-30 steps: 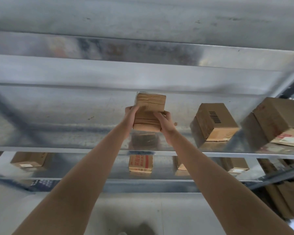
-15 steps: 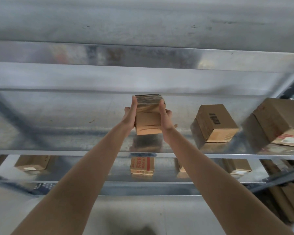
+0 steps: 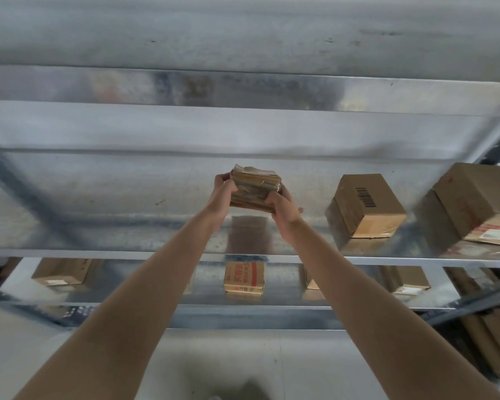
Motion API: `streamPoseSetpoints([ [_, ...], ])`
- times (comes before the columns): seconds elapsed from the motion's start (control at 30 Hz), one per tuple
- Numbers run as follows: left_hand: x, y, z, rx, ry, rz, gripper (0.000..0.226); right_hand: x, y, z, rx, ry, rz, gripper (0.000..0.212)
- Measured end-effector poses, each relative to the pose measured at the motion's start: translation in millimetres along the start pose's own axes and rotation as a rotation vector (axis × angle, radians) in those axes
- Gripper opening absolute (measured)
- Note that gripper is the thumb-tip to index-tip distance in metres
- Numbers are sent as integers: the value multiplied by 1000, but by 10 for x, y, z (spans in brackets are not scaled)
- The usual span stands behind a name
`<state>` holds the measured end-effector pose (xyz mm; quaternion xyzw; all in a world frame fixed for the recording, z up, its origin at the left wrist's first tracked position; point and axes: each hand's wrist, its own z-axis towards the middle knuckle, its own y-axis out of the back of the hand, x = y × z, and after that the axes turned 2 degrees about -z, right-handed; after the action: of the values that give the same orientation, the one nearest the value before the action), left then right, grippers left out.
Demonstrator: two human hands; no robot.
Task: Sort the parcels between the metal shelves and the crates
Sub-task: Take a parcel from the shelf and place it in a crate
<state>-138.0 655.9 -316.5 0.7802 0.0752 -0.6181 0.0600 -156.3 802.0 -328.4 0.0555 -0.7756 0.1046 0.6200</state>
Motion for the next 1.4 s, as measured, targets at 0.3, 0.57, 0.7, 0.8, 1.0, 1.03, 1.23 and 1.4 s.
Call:
streamPoseSetpoints([
  [0.3,-76,-103,-113,13,15,6,91,62,-62,-30,-71,-103,-64,107],
  [0.57,34,-57,-35,-69,21,84,38,-1,80,-33,-113,-62,41,34],
  [0.7,-7,-83,-76,-11,-60,51,45,-20,118,-35,-101,8,105,41],
  [0.8,0,-139,-83,1,-89,-16,50,-11,110,-41,-110,42,101,44],
  [1.0,93,-127,-63,-111,-140,-19,77,-53,-45,27,-111,148,81,72],
  [1.03,110,-93,-65,-125,-163,-26,76,-57,-111,42,-96,155,60,78],
  [1.23,103,397,-234,-173,-262,-138,49,-157,-690,172,-25,223,-116,76],
  [1.4,45,1133,-440,-297,-268,-177,42,26,-1417,-52,192,273,-54,46],
])
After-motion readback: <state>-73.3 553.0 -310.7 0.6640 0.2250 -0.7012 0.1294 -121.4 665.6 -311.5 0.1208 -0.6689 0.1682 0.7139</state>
